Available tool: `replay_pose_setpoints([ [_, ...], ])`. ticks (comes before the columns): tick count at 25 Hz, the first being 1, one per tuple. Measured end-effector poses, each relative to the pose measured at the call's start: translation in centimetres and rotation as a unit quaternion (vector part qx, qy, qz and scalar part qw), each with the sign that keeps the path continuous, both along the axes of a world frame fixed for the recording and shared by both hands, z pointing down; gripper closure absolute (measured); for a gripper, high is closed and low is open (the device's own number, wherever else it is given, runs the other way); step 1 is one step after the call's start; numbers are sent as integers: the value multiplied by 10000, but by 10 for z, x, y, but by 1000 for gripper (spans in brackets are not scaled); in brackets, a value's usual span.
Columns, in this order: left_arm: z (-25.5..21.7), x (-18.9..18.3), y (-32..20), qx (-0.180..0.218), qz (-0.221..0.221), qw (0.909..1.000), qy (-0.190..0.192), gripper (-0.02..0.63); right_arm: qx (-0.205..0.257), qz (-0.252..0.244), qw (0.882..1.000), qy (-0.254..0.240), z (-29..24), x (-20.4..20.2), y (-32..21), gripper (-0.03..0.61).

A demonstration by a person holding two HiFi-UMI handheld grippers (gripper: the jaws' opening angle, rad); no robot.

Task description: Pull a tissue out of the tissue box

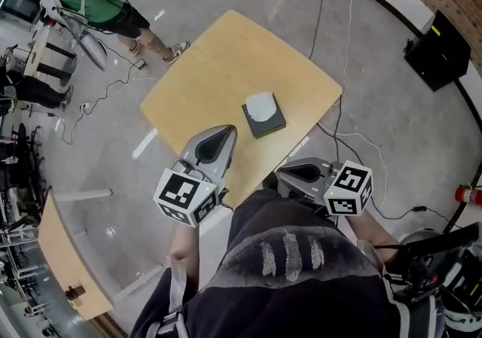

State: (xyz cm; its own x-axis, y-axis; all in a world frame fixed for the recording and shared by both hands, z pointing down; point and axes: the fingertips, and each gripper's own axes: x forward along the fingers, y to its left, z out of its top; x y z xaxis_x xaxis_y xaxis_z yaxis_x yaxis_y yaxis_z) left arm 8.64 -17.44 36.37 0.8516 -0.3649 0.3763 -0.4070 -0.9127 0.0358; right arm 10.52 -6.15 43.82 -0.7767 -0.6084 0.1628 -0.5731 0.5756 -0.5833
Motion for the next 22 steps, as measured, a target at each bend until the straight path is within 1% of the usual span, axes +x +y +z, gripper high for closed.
replay_pose_setpoints([
  [4, 4, 3, -17, -28, 171, 9997, 196, 609, -152, 183, 9994, 260, 5, 4, -15, 578],
  [7, 14, 0, -24, -196, 259, 9988, 372, 609, -326, 245, 9979, 505, 10, 4, -23, 578],
  [12, 38, -11, -49, -458, 337, 9972, 483, 609, -517, 390, 9956, 673, 19, -7, -45, 578],
  [15, 44, -13, -64, -483, 324, 9971, 486, 609, -703, 305, 9932, 877, 25, -14, -51, 578],
  [17, 46, -14, -71, -528, 308, 9969, 485, 609, -973, 236, 9898, 1012, 40, -13, -54, 578],
  [20, 52, -12, -87, -527, 267, 9978, 313, 609, -1447, 310, 9806, 1286, 72, 2, -66, 578],
  [22, 57, -12, -98, -523, 247, 9981, 189, 609, -1605, 343, 9755, 1463, 86, 9, -78, 578],
])
